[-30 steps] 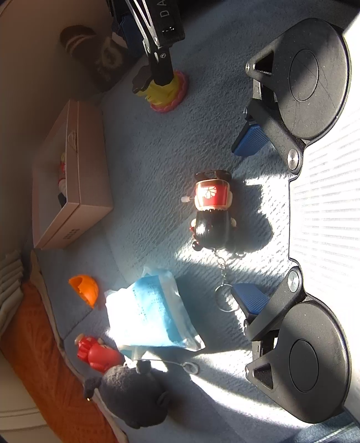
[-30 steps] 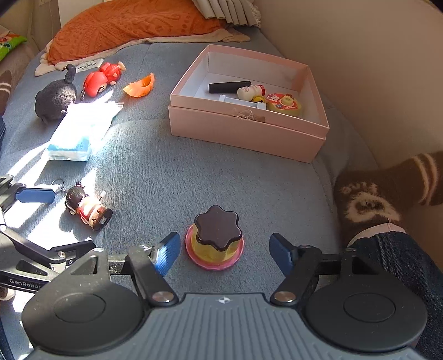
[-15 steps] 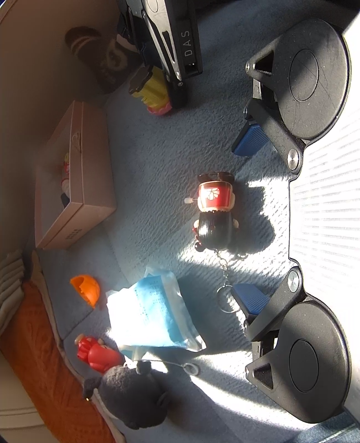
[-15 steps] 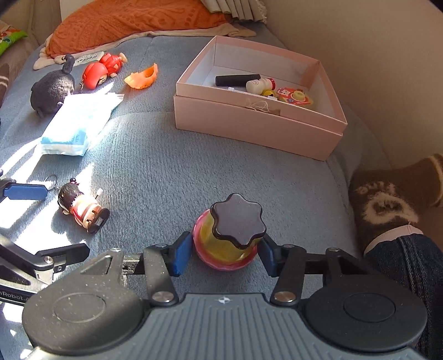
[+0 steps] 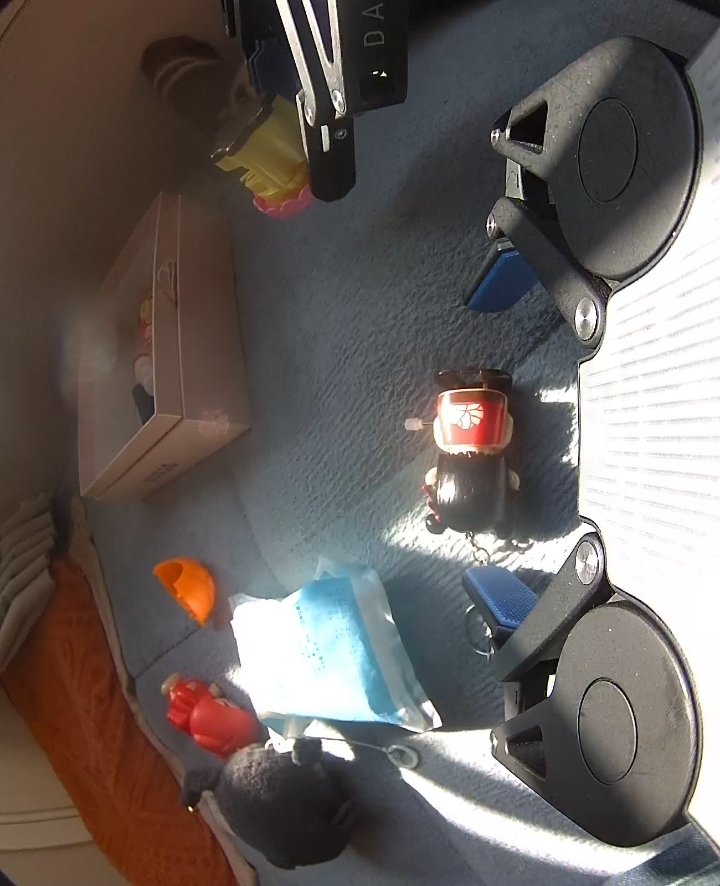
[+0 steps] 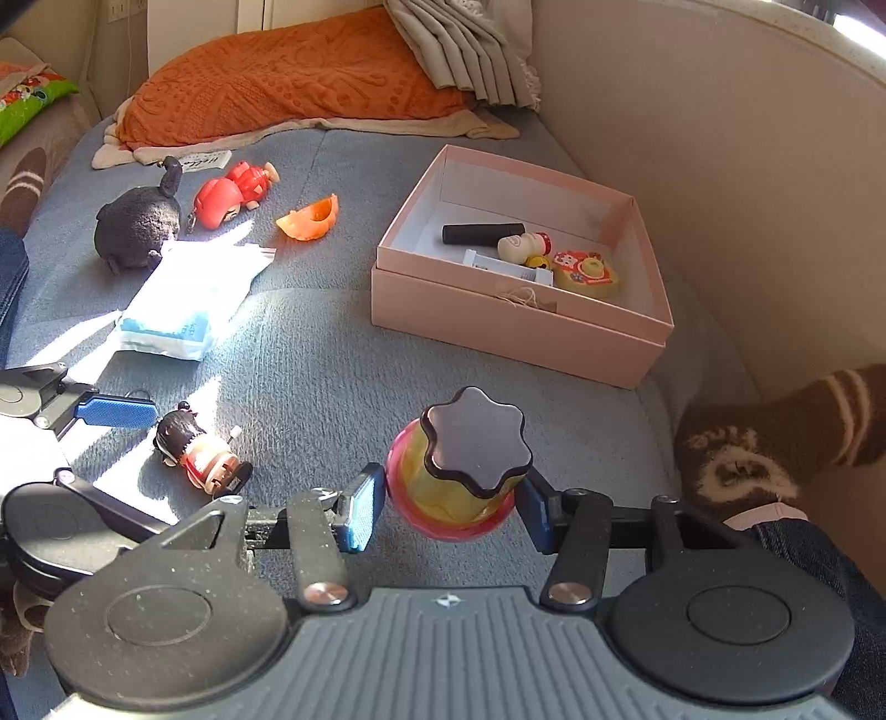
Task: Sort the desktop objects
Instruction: 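Drop the figure keychain into the pink box with the left tool while the right tool carries the pudding toy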
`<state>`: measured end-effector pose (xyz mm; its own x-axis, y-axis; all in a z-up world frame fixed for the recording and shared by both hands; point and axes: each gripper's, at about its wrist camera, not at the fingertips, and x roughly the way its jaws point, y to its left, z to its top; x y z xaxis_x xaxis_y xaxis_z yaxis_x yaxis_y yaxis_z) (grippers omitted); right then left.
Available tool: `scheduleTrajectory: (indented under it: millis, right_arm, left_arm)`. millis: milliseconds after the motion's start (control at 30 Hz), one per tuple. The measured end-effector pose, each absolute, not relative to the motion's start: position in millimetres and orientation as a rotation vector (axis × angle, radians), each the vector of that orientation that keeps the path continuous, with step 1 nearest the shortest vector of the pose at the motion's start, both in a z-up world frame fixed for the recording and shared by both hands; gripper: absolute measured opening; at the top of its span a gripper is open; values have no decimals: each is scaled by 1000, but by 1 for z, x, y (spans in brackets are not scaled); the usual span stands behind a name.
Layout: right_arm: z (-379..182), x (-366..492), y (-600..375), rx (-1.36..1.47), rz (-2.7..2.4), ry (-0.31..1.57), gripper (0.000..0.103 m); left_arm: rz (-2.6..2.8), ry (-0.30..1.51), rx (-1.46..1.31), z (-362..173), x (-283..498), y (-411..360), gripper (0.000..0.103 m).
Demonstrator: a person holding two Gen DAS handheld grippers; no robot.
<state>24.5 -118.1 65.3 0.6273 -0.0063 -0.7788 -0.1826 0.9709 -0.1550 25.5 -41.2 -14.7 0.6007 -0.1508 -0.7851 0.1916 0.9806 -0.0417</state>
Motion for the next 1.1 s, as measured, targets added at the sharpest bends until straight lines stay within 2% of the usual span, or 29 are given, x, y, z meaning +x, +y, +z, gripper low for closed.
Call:
scheduleTrajectory:
  millis: [33, 100, 167, 200, 500, 667, 900, 1100]
  right_arm:
    - [67, 24, -118, -227, 105, 889, 52]
    - [70, 23, -118, -223, 113, 886, 52]
    - [74, 20, -117, -220, 117, 872, 52]
    - [77, 19, -117, -217, 120, 865, 52]
    - [113, 5, -127, -156, 248, 899, 52]
    - [156, -10, -156, -303, 231, 775, 52]
    - [202, 0, -223, -228, 9, 555, 52]
    - [189, 17, -248, -166, -27, 607, 52]
  left_arm:
    - [-184, 905, 70, -16, 28, -45, 98]
    - [-163, 914, 117, -19, 32, -51, 84]
    - [-152, 912, 146, -20, 33, -55, 79]
    - [-157, 910, 156, -18, 32, -57, 70]
    - [-276, 871, 210, 17, -9, -65, 70]
    - [-295, 736, 200, 72, -8, -65, 70]
    - [-281, 519, 161, 146, 63, -79, 70]
    - [-275, 496, 163, 161, 138, -110, 70]
